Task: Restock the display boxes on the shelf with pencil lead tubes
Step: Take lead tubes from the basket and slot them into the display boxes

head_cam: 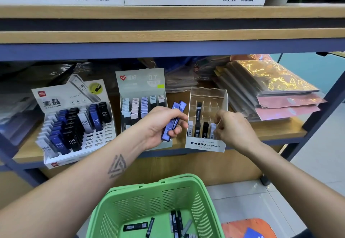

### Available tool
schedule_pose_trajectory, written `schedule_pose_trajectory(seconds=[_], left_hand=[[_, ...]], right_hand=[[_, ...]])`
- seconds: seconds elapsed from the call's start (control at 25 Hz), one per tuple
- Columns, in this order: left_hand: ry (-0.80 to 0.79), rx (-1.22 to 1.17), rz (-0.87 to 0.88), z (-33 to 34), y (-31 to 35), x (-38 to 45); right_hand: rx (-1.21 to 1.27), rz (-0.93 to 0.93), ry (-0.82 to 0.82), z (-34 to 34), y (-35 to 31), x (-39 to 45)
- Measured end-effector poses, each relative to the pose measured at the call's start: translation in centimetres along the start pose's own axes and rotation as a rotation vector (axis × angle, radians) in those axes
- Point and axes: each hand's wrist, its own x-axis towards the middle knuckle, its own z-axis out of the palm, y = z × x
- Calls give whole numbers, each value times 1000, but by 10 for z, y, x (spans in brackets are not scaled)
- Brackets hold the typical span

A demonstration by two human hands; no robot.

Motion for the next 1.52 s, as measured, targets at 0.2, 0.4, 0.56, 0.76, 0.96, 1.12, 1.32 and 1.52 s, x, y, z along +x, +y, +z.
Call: schedule_pose_trajectory(seconds=[0.2,0.4,0.56,0.76,0.96,1.12,1.32,1.52], left_hand=[[-29,-21,-17,-2,0,0],[-128,-119,-1,-6,2,-4],[-127,-72,63,-14,5,-10],[-61,-93,94,-28,8,-15],[-60,-53,131,-42,15,-24],[39,-138,234,-63,26,-30],[116,-182,358,-91,33,-40],[150,-245,384,-112,37,-43]], right_hand=[[19,18,9,-6,-1,2],[487,-27,72,-19,-43,5],[1000,-4,-148,-23,-76,8],[1041,40,-150,-15,-99,18],[1175,64,-169,-20,-115,23],[1259,32,-241,-22,-131,28],[1320,-37,-469,-9,-170,21],[1549,49,-526,8,-198,18]])
